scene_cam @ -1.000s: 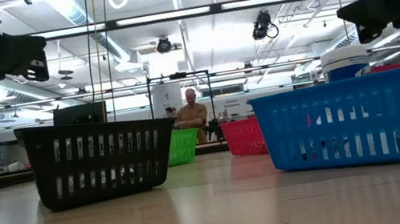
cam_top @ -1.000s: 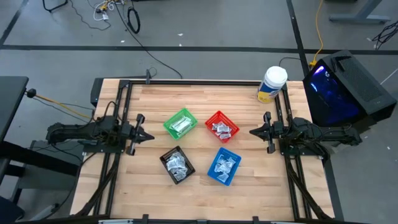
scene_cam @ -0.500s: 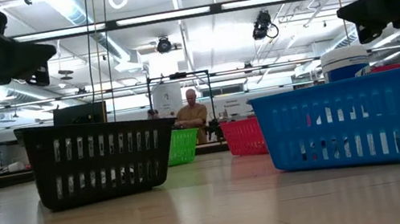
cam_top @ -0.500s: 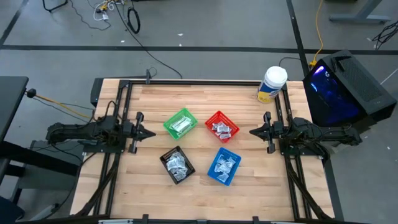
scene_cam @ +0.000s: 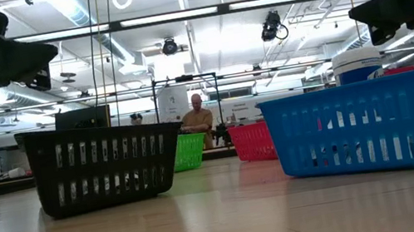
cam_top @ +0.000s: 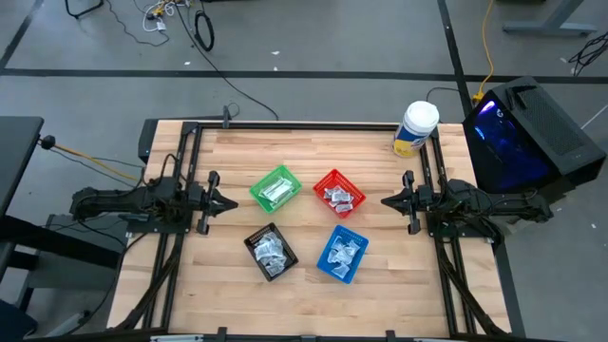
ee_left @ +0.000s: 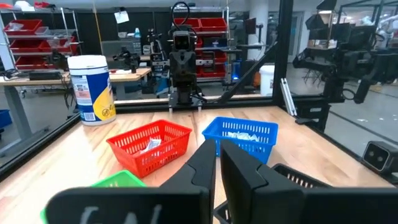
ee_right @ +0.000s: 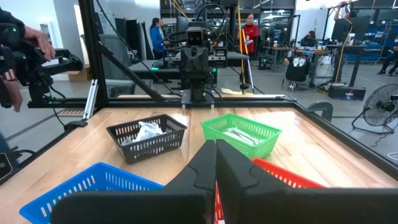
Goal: Pick & Place First Aid Supplies
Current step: Return to Home Position
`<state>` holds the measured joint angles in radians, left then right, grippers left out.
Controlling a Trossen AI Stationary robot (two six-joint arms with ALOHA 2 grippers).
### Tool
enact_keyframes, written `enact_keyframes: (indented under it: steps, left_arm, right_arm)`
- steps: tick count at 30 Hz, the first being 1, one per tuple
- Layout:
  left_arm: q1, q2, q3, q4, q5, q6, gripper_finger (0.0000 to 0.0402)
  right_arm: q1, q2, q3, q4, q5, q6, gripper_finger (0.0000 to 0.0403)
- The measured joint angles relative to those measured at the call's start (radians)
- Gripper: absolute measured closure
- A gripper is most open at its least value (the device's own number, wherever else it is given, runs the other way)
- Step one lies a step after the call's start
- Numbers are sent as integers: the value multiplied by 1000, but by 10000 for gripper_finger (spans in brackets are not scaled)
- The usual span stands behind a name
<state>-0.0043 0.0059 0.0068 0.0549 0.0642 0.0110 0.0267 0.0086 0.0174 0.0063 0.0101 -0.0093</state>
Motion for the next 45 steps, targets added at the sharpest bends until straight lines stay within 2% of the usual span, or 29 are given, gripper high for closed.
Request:
enact_keyframes:
  steps: [45]
  left_arm:
    - [0, 0, 0, 30, 0, 0, 369]
  right_arm:
    - [0, 0, 0, 0, 0, 0, 390]
